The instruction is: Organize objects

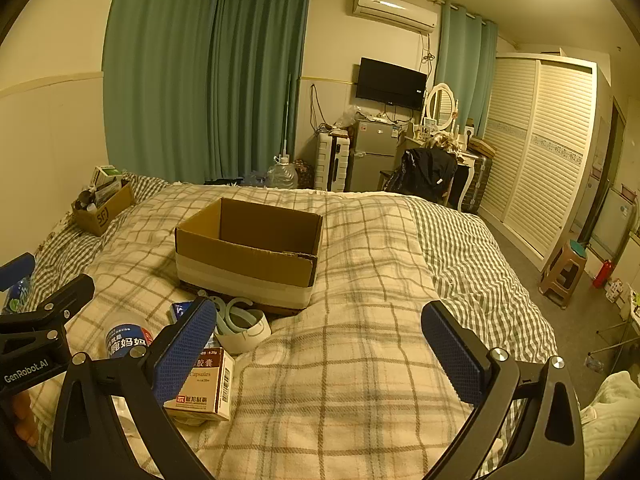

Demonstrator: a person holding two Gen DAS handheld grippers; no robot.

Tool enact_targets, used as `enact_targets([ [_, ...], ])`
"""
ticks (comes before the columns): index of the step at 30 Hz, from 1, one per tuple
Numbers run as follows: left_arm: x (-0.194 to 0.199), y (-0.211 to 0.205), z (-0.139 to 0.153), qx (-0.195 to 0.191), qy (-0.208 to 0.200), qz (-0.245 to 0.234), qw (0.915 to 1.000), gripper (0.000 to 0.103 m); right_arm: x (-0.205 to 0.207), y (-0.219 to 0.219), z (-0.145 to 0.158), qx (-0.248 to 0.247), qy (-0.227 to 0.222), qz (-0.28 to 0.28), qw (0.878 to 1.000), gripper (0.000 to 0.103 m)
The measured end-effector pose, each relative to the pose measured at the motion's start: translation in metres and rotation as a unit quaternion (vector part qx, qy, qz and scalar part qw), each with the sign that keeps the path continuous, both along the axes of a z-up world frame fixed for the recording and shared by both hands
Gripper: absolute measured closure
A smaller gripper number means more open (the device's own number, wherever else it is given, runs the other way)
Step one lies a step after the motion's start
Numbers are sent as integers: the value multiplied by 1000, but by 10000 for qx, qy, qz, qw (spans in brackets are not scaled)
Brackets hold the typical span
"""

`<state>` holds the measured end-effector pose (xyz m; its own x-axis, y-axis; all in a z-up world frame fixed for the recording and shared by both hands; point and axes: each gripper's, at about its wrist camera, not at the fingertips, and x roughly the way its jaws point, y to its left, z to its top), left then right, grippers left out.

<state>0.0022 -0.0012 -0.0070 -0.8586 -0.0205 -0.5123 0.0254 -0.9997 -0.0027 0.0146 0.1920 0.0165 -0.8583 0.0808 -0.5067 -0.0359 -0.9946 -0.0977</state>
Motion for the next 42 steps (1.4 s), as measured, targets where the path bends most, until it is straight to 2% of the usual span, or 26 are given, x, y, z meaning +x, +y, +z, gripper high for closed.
enact_targets([
  [33,1,4,-1,-69,22,-9,10000,0,1,-1,0,68,18,-13,10000,0],
  [42,10,-5,-7,-41,-168,68,9998,0,6,-3,2,210,77,-31,9997,0],
])
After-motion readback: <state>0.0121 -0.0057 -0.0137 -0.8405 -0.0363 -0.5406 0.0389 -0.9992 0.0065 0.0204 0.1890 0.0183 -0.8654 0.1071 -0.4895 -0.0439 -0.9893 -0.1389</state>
